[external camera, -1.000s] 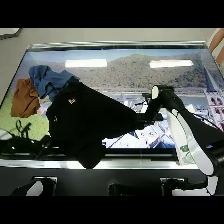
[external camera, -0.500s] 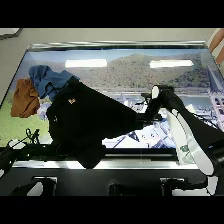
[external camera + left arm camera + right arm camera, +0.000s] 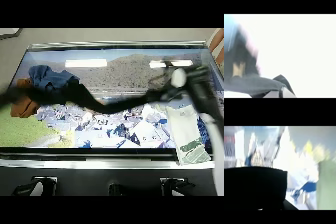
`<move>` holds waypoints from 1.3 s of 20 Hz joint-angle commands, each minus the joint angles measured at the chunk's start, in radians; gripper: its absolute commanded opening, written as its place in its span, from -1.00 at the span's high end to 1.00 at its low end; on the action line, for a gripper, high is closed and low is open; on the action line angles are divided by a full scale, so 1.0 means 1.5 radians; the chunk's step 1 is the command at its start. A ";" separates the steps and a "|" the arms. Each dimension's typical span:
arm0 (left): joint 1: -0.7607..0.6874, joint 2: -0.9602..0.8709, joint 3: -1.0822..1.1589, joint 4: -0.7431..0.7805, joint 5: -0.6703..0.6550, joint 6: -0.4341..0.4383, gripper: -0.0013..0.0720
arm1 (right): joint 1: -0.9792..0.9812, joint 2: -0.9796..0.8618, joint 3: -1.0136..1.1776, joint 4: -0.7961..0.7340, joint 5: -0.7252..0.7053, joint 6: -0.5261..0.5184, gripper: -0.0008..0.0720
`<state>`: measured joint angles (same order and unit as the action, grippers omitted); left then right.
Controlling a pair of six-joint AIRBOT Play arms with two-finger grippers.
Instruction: Fold the shirts.
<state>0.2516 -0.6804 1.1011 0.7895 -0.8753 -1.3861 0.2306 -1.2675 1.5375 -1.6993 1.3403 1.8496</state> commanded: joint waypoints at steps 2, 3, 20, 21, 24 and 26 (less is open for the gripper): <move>-0.001 0.026 0.387 0.059 0.048 -0.052 0.88 | 0.000 0.194 0.169 -0.180 -0.055 0.107 0.87; -0.001 0.028 0.426 0.064 0.044 -0.077 0.88 | 0.000 0.231 0.184 -0.178 -0.048 0.134 0.87; -0.002 -0.060 0.382 0.082 -0.104 -0.063 0.88 | 0.000 0.271 0.183 -0.172 0.067 0.173 0.88; -0.002 -0.085 0.350 0.082 -0.103 -0.047 0.88 | 0.000 0.231 0.182 -0.174 0.074 0.173 0.87; -0.002 -0.184 0.260 0.082 -0.083 0.010 0.88 | 0.000 0.070 0.155 -0.184 0.023 0.178 0.87; -0.003 -0.276 0.225 0.082 -0.046 0.025 0.88 | 0.000 -0.053 0.147 -0.174 -0.058 0.230 0.87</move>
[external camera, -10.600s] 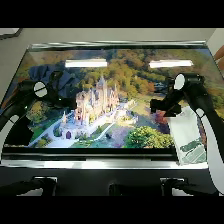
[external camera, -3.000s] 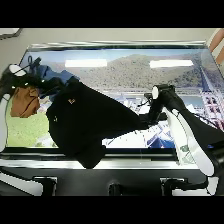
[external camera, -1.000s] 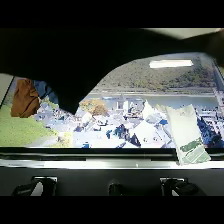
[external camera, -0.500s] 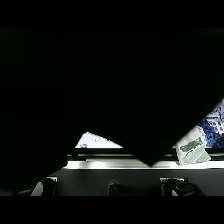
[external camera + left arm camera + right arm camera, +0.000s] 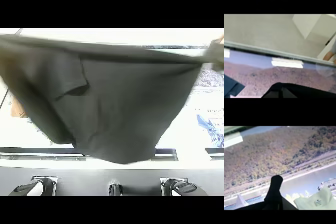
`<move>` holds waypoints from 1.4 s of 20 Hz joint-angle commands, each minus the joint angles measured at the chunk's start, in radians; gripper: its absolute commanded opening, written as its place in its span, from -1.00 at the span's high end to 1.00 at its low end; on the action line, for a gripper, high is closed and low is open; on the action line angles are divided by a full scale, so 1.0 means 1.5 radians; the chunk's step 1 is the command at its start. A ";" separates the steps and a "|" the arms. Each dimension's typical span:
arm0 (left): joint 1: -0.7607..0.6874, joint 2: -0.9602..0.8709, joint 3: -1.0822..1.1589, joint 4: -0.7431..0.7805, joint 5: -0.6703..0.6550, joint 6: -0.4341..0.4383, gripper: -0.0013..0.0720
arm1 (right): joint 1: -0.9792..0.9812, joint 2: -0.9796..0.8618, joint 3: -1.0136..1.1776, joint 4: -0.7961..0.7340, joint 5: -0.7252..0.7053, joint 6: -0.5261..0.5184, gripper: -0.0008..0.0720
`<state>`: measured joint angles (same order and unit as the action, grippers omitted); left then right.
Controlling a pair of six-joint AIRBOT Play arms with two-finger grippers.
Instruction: Fold the shirts.
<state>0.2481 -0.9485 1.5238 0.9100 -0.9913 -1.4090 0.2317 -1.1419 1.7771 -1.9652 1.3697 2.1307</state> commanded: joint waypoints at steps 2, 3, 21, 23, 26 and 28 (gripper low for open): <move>0.000 -0.201 -0.060 -0.008 0.058 0.040 0.88 | -0.001 -0.254 -0.012 0.031 -0.171 0.099 0.87; 0.000 -0.249 -0.060 -0.020 0.063 0.040 0.88 | -0.001 -0.296 -0.012 0.042 -0.207 0.121 0.87; 0.093 -0.441 -0.015 0.063 -0.328 0.024 -0.17 | -0.227 -0.315 0.005 0.404 0.046 -0.154 -0.21; 0.115 -0.398 -0.120 0.095 -0.320 0.025 -0.05 | -0.266 -0.315 -0.030 0.433 0.152 -0.216 -0.21; 0.134 -0.337 -0.320 0.095 -0.254 0.068 -0.05 | -0.263 -0.313 -0.119 0.433 0.213 -0.270 -0.22; 0.137 -0.331 -0.399 0.070 -0.209 0.105 -0.05 | -0.245 -0.313 -0.160 0.442 0.210 -0.285 -0.22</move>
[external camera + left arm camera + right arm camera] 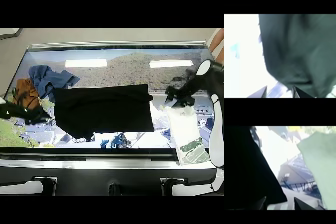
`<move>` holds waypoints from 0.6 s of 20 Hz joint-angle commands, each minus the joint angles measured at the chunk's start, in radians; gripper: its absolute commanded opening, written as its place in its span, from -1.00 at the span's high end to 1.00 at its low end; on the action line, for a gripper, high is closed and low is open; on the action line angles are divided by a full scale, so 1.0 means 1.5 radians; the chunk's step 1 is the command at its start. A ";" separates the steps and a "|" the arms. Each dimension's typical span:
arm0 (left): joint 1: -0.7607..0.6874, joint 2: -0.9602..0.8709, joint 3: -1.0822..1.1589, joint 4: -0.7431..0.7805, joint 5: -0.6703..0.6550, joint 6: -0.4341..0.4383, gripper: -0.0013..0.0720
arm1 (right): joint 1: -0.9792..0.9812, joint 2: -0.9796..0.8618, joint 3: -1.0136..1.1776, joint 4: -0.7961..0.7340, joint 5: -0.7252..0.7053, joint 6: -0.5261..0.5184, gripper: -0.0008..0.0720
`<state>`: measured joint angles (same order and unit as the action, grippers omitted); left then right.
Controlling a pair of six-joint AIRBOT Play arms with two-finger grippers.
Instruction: Fold the shirts.
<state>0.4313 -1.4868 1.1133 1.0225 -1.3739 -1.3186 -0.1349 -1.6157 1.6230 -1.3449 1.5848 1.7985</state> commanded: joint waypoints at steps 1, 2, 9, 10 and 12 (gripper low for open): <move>0.013 0.026 -0.147 -0.026 0.069 0.058 -0.05 | 0.008 0.003 -0.066 0.030 0.059 -0.068 -0.22; 0.013 0.023 -0.164 -0.051 0.092 0.067 -0.05 | 0.016 0.003 -0.068 0.032 0.053 -0.068 -0.22; 0.009 0.003 -0.175 -0.114 0.193 0.077 -0.02 | 0.026 0.003 -0.068 0.028 0.027 -0.075 -0.25; 0.003 0.001 -0.176 -0.116 0.201 0.077 0.11 | 0.026 0.003 -0.068 0.028 0.023 -0.075 -0.25; -0.012 0.000 -0.175 -0.125 0.225 0.077 0.13 | 0.026 0.003 -0.068 0.028 0.016 -0.075 -0.25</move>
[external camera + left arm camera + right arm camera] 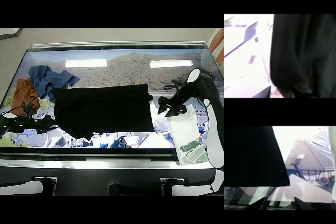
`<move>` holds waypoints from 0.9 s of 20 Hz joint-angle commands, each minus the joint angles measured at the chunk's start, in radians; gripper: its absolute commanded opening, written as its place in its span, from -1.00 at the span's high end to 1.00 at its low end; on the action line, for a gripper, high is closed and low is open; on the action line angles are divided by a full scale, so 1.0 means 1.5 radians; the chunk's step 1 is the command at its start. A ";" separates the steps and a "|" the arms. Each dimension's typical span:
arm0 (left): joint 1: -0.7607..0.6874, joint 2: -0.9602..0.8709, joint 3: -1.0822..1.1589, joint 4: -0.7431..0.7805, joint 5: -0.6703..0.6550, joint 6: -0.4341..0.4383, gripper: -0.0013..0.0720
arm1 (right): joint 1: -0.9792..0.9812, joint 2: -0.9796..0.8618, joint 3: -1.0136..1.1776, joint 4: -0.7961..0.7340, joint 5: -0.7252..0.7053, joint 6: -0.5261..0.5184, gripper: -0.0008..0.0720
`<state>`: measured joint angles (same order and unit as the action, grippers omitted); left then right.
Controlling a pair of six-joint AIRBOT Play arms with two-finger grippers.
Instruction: Fold the shirts.
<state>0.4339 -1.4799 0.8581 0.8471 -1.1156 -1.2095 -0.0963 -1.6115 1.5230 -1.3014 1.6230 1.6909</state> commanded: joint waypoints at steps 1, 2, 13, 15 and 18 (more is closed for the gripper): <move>-0.022 -0.005 -0.005 -0.010 0.068 0.004 0.13 | 0.001 0.001 -0.001 -0.002 -0.012 -0.004 -0.25; -0.030 -0.005 -0.005 -0.014 0.081 0.004 0.16 | 0.001 0.001 -0.003 -0.003 -0.012 -0.008 -0.28; -0.041 0.016 0.005 -0.017 0.051 0.039 0.88 | 0.001 0.027 -0.291 0.032 -0.204 -0.035 -0.42; -0.045 0.023 0.004 -0.017 0.038 0.039 0.88 | 0.001 0.018 -0.291 0.086 -0.274 -0.018 -0.42; -0.045 0.028 0.005 -0.017 0.021 0.039 0.88 | 0.002 0.006 -0.291 0.178 -0.301 -0.019 -0.16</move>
<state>0.3668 -1.4475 0.8627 0.8303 -1.0515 -1.1561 -0.0952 -1.5860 1.0969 -1.1397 1.2675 1.6569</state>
